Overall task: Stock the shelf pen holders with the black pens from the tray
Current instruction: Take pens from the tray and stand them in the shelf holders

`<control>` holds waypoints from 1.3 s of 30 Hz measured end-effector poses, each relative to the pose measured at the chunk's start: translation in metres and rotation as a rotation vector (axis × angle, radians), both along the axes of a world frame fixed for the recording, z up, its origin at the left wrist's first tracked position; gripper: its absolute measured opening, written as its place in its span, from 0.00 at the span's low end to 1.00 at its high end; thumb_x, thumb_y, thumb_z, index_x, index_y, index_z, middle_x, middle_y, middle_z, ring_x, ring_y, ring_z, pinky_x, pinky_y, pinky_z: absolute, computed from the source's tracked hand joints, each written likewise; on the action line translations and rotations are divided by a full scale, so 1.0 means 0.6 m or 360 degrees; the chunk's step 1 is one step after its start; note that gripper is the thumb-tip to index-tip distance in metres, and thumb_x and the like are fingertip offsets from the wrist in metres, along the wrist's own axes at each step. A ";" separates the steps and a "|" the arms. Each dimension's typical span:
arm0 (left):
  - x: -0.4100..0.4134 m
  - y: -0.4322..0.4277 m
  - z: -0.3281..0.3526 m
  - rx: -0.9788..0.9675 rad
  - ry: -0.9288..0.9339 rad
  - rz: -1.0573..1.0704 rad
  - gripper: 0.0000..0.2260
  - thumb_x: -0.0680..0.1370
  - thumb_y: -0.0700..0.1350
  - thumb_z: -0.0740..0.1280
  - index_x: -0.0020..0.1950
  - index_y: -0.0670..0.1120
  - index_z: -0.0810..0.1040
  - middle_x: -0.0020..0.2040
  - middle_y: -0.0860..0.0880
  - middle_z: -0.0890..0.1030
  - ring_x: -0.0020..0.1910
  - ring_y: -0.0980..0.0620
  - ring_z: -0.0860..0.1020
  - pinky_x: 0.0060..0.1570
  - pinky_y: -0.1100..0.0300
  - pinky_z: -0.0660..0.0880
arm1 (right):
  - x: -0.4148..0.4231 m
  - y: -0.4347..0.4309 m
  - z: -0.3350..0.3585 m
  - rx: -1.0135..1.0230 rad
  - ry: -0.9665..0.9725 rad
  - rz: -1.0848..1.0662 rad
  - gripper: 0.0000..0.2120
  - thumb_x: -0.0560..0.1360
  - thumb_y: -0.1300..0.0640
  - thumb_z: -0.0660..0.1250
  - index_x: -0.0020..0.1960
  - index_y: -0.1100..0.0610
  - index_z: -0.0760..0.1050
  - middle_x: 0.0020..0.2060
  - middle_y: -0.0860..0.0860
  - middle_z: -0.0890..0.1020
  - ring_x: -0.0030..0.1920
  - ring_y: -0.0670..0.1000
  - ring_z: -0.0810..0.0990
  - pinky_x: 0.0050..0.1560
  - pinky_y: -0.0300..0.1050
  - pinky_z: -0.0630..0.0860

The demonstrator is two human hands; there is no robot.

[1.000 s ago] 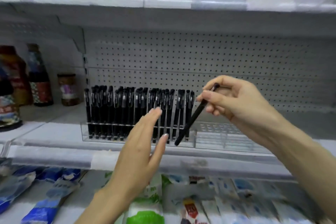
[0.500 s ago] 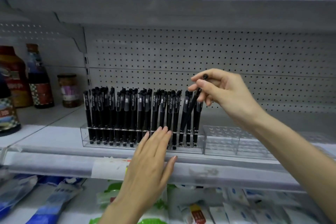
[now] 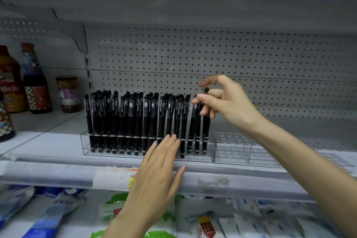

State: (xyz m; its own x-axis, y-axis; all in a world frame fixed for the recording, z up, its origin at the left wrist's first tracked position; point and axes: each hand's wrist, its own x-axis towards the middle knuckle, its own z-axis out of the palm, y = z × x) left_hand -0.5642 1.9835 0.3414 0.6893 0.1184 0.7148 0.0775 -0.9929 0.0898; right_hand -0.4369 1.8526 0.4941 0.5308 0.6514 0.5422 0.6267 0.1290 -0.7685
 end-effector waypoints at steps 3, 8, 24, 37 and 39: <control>-0.001 0.001 0.002 0.0018 0.0019 0.0005 0.24 0.83 0.56 0.49 0.75 0.46 0.60 0.74 0.50 0.66 0.74 0.57 0.59 0.70 0.56 0.56 | 0.001 0.003 -0.009 0.0049 -0.0065 -0.0068 0.09 0.75 0.63 0.69 0.48 0.55 0.69 0.41 0.60 0.84 0.32 0.55 0.80 0.30 0.40 0.74; -0.003 0.000 -0.001 -0.0031 0.0040 -0.0020 0.25 0.83 0.58 0.46 0.76 0.47 0.59 0.75 0.50 0.64 0.75 0.58 0.56 0.71 0.57 0.54 | 0.005 0.013 -0.017 0.0038 -0.0310 -0.0210 0.08 0.72 0.61 0.72 0.44 0.53 0.74 0.39 0.48 0.81 0.32 0.45 0.81 0.33 0.36 0.75; -0.003 0.003 0.000 0.0000 0.0094 0.0008 0.25 0.83 0.58 0.46 0.77 0.47 0.58 0.76 0.50 0.62 0.75 0.58 0.55 0.72 0.57 0.50 | 0.021 0.018 -0.021 -0.0048 -0.0864 -0.0492 0.11 0.66 0.52 0.76 0.48 0.52 0.82 0.37 0.45 0.72 0.35 0.38 0.72 0.41 0.25 0.66; -0.107 -0.046 -0.080 -0.0328 0.0034 -0.0110 0.26 0.82 0.56 0.53 0.76 0.44 0.60 0.77 0.48 0.61 0.76 0.55 0.56 0.74 0.56 0.51 | -0.105 -0.032 -0.175 -0.0018 -0.0707 -0.0163 0.12 0.68 0.54 0.75 0.50 0.56 0.81 0.39 0.47 0.73 0.35 0.49 0.73 0.39 0.33 0.71; -0.150 -0.053 -0.130 -0.0457 0.0102 -0.0071 0.26 0.82 0.57 0.52 0.76 0.45 0.61 0.76 0.49 0.62 0.76 0.55 0.57 0.74 0.55 0.52 | -0.137 -0.042 -0.242 -0.0145 -0.0642 -0.0068 0.12 0.68 0.54 0.75 0.50 0.56 0.81 0.38 0.45 0.73 0.35 0.48 0.74 0.38 0.32 0.70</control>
